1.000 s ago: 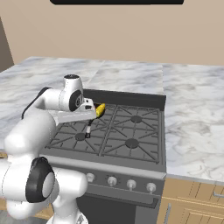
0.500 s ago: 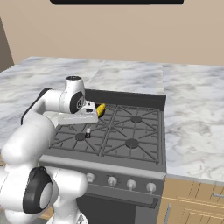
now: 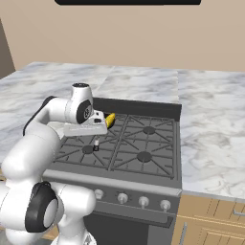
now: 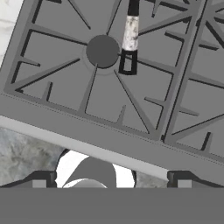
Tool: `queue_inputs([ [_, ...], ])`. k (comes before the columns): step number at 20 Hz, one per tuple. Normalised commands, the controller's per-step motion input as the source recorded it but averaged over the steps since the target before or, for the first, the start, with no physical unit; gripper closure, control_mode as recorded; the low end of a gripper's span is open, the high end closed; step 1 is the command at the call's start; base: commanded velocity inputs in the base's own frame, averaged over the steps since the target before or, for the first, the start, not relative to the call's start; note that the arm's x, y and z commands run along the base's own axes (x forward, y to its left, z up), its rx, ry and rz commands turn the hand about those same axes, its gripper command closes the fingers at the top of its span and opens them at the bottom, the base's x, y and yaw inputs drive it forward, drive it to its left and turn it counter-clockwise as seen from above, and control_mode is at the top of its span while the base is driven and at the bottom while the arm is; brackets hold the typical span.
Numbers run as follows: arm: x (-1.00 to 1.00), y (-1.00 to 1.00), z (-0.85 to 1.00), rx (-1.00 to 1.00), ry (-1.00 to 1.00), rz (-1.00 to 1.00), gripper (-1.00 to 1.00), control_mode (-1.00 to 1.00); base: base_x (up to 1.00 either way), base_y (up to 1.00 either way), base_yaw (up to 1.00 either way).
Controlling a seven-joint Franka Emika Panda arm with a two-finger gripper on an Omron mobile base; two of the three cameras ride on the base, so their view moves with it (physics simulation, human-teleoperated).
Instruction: Put the tomato and corn in the pan. Then turn on the rear left burner and set the heat to medium.
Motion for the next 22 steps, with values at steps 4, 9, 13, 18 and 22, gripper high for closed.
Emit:
queue_inputs([
  [4, 0.0, 0.0, 0.0, 0.0, 0.0, 0.0, -1.0, -1.0, 0.0, 0.0, 0.0],
  [9, 0.0, 0.0, 0.0, 0.0, 0.0, 0.0, -1.0, -1.0, 0.0, 0.0, 0.0],
  [13, 0.0, 0.0, 0.0, 0.0, 0.0, 0.0, -1.0, 1.0, -0.27, 0.0, -0.01],
  [18, 0.0, 0.0, 0.0, 0.0, 0.0, 0.0, -1.0, 1.0, -0.74, -0.03, -0.08],
  [22, 0.0, 0.0, 0.0, 0.0, 0.0, 0.0, -1.0, 1.0, -0.09, -0.42, -0.04],
])
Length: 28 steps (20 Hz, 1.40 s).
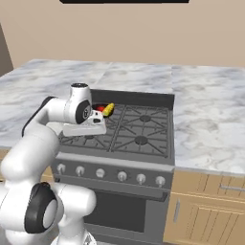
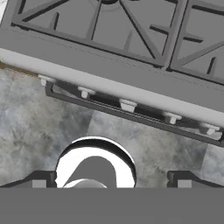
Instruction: Put the tomato and corn in the pan. Then turn on the rear left burner and set the heat to medium.
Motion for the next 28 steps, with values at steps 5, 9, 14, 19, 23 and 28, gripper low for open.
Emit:
queue_inputs([
  [5, 0.0, 0.0, 0.0, 0.0, 0.0, 0.0, -1.0, 1.0, 0.12, -0.54, 0.0],
  [9, 0.0, 0.0, 0.0, 0.0, 0.0, 0.0, -1.0, 1.0, 0.2, -0.34, 0.0],
  [14, 0.0, 0.0, 0.0, 0.0, 0.0, 0.0, -1.0, 1.0, 0.33, -0.01, -0.02],
  [19, 0.0, 0.0, 0.0, 0.0, 0.0, 0.0, -1.0, 1.0, 0.7, -0.25, 0.05],
  [23, 0.0, 0.0, 0.0, 0.0, 0.0, 0.0, -1.0, 1.0, 0.41, -0.33, 0.09],
  [28, 0.0, 0.0, 0.0, 0.0, 0.0, 0.0, -1.0, 1.0, 0.03, -0.4, 0.05],
])
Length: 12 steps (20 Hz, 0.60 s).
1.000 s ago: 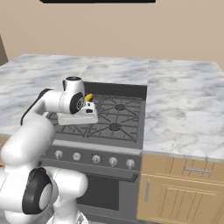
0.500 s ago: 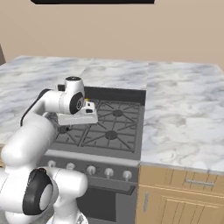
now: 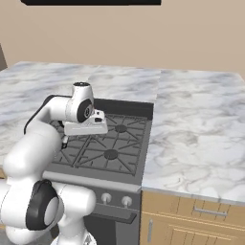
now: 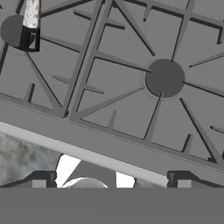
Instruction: Put the tomato and corn in the pan. Then turn on the rear left burner and set the heat to medium.
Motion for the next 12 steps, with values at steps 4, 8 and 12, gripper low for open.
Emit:
queue_inputs([
  [4, 0.0, 0.0, 0.0, 0.0, 0.0, 0.0, -1.0, 1.0, 0.0, -0.02, 0.0],
  [8, 0.0, 0.0, 0.0, 0.0, 0.0, 0.0, -1.0, -1.0, 0.0, 0.0, 0.0],
  [12, 0.0, 0.05, 0.0, 0.0, 0.0, 0.0, -1.0, -1.0, 0.0, 0.0, 0.0],
])
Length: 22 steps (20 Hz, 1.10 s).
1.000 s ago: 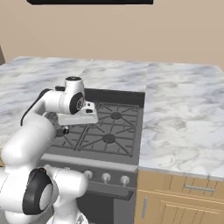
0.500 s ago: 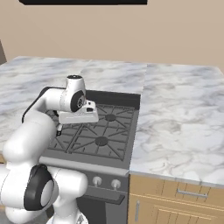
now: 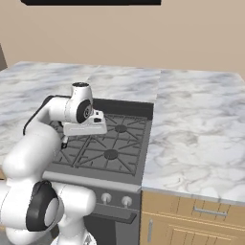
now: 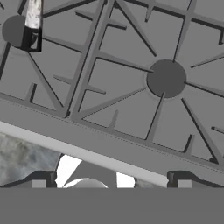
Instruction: Put the tomato and corn in the pan. Then turn on the rear left burner and set the heat to medium.
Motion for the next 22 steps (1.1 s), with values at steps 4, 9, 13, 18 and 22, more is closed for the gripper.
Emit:
queue_inputs([
  [4, -0.29, 0.26, 0.0, 0.0, -0.01, 0.0, -1.0, -1.0, 0.0, 0.0, 0.0],
  [9, -0.67, 0.79, 0.23, -0.02, -0.1, -0.03, -1.0, -1.0, 0.0, 0.0, 0.0],
  [13, -0.46, 0.8, 0.35, 0.0, -0.22, -0.21, -1.0, -1.0, 0.0, 0.0, 0.0],
  [18, -0.52, 0.52, 0.07, 0.09, -0.32, -0.3, -1.0, -1.0, 0.0, 0.0, 0.0],
  [22, -0.47, 0.41, 0.0, 0.12, -0.35, -0.27, -1.0, -1.0, 0.0, 0.0, 0.0],
])
